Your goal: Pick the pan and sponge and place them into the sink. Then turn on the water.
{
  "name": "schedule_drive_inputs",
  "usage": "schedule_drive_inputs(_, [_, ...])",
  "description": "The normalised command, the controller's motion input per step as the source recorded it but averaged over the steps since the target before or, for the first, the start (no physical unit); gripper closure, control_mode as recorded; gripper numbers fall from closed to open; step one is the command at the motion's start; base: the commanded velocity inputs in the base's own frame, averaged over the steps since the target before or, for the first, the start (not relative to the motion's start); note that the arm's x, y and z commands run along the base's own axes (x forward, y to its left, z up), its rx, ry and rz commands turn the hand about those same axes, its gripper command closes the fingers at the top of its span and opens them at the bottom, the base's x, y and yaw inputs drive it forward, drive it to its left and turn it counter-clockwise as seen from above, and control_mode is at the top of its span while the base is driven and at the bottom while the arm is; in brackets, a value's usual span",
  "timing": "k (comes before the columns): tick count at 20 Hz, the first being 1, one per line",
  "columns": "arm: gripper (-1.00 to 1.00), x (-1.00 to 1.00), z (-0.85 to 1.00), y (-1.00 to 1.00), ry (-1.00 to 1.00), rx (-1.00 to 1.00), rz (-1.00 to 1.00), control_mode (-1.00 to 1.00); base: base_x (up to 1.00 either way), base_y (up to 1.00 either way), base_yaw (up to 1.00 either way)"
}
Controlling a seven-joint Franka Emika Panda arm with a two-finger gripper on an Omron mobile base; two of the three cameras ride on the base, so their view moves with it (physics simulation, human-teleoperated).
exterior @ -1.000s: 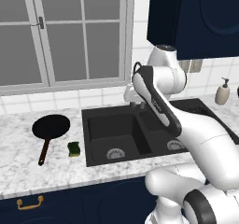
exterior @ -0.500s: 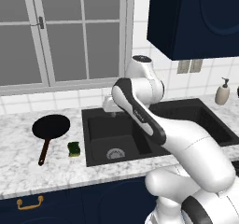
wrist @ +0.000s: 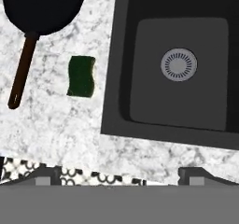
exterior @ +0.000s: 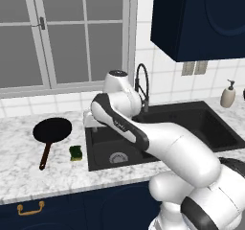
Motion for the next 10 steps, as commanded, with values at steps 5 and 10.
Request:
schedule_drive_inputs(5, [-1.00, 0.03, -0.36, 0.70, 0.19, -0.01, -0.02, -1.00, 0.00, 0.00, 0.00])
schedule_drive_inputs(10, [-1.00, 0.02, -0.28, 0.69, 0.05, 0.00, -0.01, -1.00, 0.00, 0.00, 0.00])
